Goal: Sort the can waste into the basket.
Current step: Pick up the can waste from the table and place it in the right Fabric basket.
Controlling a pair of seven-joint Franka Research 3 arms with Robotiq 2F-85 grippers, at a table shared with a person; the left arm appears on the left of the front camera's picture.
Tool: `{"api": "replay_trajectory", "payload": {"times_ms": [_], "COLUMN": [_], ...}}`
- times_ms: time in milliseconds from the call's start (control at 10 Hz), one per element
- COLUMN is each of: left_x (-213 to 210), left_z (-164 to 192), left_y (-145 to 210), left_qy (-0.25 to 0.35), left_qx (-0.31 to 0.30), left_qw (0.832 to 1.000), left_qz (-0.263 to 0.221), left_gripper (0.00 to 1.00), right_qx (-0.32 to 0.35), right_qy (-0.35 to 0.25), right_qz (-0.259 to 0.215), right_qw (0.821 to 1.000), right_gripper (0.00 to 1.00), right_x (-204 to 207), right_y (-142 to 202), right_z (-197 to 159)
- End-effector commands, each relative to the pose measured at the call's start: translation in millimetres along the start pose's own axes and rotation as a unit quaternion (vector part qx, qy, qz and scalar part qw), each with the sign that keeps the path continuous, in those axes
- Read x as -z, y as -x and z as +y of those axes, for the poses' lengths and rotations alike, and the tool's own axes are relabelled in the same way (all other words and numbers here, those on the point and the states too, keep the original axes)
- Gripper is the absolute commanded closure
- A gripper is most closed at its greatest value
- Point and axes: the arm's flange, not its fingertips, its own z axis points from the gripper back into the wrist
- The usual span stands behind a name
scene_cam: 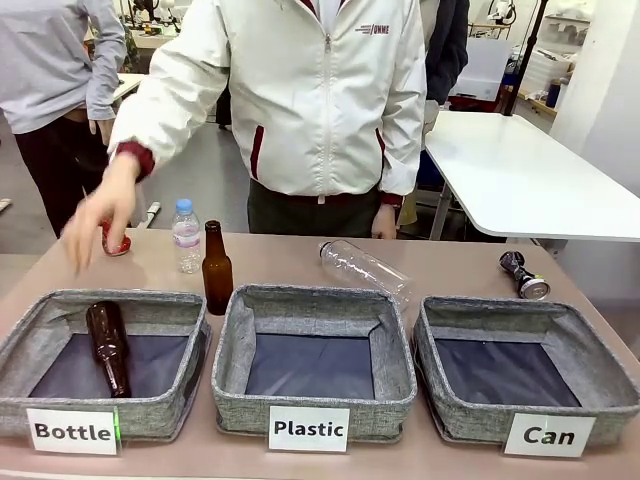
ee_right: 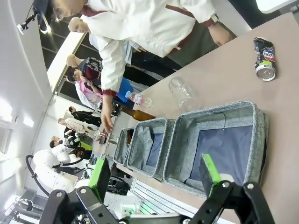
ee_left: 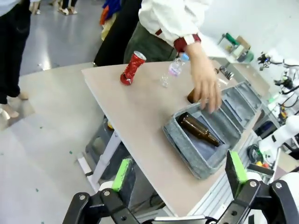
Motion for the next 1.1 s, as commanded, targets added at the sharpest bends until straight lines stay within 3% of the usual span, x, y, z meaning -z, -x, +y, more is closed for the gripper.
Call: {"api": "replay_trajectory", "payload": {"times_ms": [0, 200, 400, 700, 1000], "left_x": [0.7, 28.2, 84.9, 186.3, 292.4], "left_z": [-12.3, -7.9, 13.1, 43.6, 58.0], "left_y": [4.3, -13.7, -39.5, -75.9, -108.7], "left_qy": [-0.006, -0.002, -0.019, -0.055, -0.037], "left_qx": [0.006, 0.011, -0.002, 0.005, 0.061], "left_qw": [1.0, 1.0, 0.999, 0.995, 0.993], "left_qz": [-0.017, 0.007, 0.038, 0.081, 0.094], "left_gripper": [0.0, 0.0, 0.0, 0.0, 0.0], "right_qx": [-0.014, -0.014, -0.014, -0.014, -0.014], "right_qy": [-0.008, -0.008, -0.008, -0.008, -0.008], "right_qz": [-0.008, -0.008, -0.008, -0.008, -0.008], "right_qw": [1.0, 1.0, 1.0, 1.0, 1.0], "right_gripper": [0.0, 0.0, 0.0, 0.0, 0.0], "right_x": [-1.2, -1.2, -1.2, -1.2, -1.2], "right_y": [-3.7, -3.7, -3.7, -3.7, -3.7], "right_z": [-0.1, -0.1, -0.1, -0.1, -0.1]}}
